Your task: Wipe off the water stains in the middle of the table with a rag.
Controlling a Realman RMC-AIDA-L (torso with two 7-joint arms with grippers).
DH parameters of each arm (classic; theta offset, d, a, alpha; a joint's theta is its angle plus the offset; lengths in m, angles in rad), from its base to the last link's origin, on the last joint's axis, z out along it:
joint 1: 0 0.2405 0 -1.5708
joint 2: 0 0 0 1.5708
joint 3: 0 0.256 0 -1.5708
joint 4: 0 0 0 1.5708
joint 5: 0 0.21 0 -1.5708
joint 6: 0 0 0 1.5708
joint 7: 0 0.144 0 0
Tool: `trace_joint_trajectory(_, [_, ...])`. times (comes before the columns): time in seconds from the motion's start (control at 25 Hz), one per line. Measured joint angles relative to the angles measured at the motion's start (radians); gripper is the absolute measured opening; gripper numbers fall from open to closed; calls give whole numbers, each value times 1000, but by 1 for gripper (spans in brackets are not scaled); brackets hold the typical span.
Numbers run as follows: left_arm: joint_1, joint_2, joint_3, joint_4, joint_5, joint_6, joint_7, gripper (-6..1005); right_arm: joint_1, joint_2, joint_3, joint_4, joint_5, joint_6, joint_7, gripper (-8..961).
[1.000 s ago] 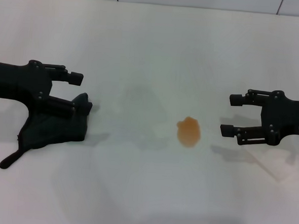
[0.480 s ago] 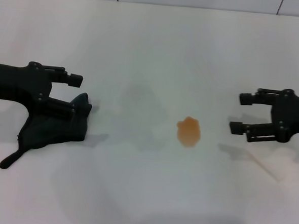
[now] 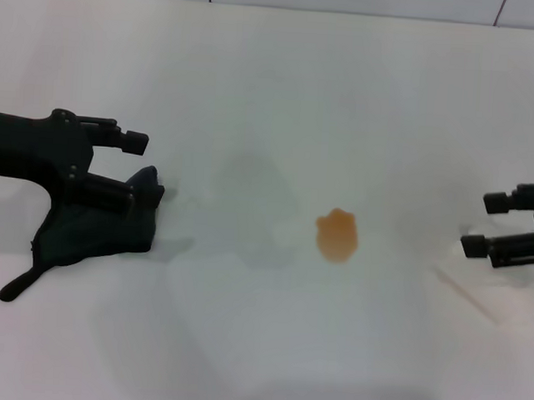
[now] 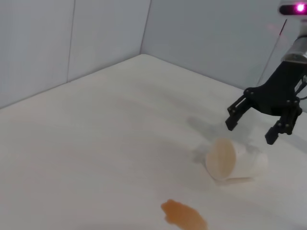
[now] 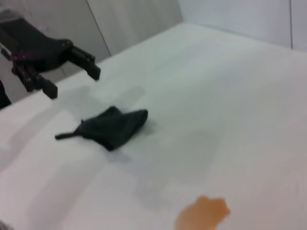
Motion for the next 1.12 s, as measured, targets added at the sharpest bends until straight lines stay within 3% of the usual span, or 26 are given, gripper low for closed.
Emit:
trace_joint_trajectory(0.32, [0,-1,0,2,0,7,2,889,15,8,0,-120,-117,-76,108,828])
trace_joint_trajectory(1.12, [0,-2,15,0,11,8,9,889,121,18,-49,-211,-358,-149,297,802])
